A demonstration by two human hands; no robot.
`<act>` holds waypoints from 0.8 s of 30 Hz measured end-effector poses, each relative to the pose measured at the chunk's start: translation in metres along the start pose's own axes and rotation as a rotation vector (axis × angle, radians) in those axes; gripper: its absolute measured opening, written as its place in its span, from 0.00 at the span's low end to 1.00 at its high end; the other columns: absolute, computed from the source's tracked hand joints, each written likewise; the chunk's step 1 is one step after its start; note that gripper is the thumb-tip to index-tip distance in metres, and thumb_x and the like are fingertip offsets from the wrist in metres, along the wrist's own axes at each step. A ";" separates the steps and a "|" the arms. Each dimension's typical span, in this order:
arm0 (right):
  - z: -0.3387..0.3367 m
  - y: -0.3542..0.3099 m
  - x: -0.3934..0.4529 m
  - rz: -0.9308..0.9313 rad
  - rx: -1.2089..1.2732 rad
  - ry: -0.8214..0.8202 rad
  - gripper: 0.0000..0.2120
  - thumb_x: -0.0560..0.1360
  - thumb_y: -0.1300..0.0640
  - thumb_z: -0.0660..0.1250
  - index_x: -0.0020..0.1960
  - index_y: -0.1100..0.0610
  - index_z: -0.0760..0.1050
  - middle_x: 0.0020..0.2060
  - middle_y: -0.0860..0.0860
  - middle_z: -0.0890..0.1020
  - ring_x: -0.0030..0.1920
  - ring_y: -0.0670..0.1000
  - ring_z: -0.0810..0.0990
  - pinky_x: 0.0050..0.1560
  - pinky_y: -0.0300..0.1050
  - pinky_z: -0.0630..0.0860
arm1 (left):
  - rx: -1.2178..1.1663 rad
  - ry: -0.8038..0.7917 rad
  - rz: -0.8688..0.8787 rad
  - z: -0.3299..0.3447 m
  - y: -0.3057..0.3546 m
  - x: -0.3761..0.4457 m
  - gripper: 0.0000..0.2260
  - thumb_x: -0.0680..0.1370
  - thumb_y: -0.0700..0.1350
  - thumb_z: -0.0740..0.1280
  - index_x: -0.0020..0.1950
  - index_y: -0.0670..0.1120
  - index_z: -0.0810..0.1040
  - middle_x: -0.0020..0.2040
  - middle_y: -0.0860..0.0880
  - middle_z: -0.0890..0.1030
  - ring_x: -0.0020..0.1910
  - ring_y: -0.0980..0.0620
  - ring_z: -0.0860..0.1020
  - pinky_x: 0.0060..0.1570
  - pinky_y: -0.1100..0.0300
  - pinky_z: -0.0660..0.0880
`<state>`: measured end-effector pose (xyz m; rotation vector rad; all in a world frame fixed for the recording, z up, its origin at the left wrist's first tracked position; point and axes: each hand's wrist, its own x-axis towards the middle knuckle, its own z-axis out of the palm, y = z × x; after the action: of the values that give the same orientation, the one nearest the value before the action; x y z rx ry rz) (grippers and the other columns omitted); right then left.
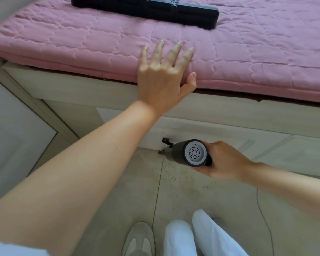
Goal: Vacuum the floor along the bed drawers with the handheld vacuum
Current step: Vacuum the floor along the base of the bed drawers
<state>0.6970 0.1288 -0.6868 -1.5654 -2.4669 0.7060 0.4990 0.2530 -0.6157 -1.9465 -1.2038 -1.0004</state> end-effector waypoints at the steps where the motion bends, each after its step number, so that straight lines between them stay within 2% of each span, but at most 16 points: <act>1: -0.001 0.001 -0.001 0.006 0.011 0.001 0.23 0.69 0.38 0.68 0.62 0.41 0.68 0.40 0.40 0.81 0.39 0.45 0.79 0.40 0.46 0.79 | 0.006 0.004 0.005 0.001 0.000 -0.001 0.21 0.77 0.54 0.61 0.65 0.49 0.83 0.64 0.45 0.82 0.62 0.35 0.80 0.61 0.33 0.73; 8: -0.011 0.004 -0.005 0.053 0.066 -0.017 0.20 0.69 0.39 0.69 0.58 0.42 0.71 0.36 0.43 0.81 0.36 0.44 0.78 0.40 0.46 0.78 | 0.016 0.030 0.002 0.007 -0.002 -0.009 0.20 0.78 0.55 0.61 0.65 0.49 0.82 0.64 0.46 0.82 0.62 0.37 0.80 0.62 0.36 0.74; 14: -0.007 0.004 -0.009 0.052 0.037 0.010 0.14 0.70 0.40 0.69 0.51 0.39 0.67 0.31 0.43 0.78 0.33 0.44 0.77 0.34 0.38 0.71 | 0.008 0.065 -0.031 0.009 -0.001 -0.009 0.20 0.77 0.55 0.62 0.64 0.50 0.83 0.63 0.47 0.83 0.61 0.38 0.81 0.63 0.38 0.74; 19: 0.000 0.002 -0.004 0.067 0.091 0.033 0.19 0.70 0.40 0.70 0.57 0.44 0.71 0.34 0.42 0.79 0.35 0.44 0.78 0.37 0.39 0.74 | 0.004 0.092 -0.027 0.012 -0.002 -0.010 0.20 0.78 0.55 0.62 0.64 0.50 0.83 0.63 0.47 0.83 0.60 0.38 0.81 0.63 0.38 0.75; 22: -0.002 -0.001 -0.003 0.057 0.111 0.008 0.16 0.70 0.42 0.71 0.53 0.41 0.70 0.33 0.39 0.78 0.36 0.41 0.78 0.35 0.33 0.71 | 0.004 0.106 -0.025 0.013 -0.002 -0.010 0.20 0.78 0.55 0.62 0.64 0.50 0.83 0.62 0.47 0.83 0.61 0.38 0.81 0.63 0.39 0.75; 24: -0.005 -0.004 -0.004 0.052 0.135 -0.011 0.15 0.70 0.43 0.72 0.49 0.38 0.66 0.34 0.40 0.78 0.37 0.42 0.78 0.35 0.34 0.72 | 0.003 0.109 -0.019 0.013 -0.002 -0.010 0.20 0.78 0.55 0.61 0.64 0.50 0.83 0.62 0.47 0.83 0.61 0.38 0.81 0.63 0.39 0.75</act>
<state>0.6975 0.1251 -0.6802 -1.5852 -2.3392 0.8720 0.4978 0.2600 -0.6310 -1.8564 -1.1645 -1.0988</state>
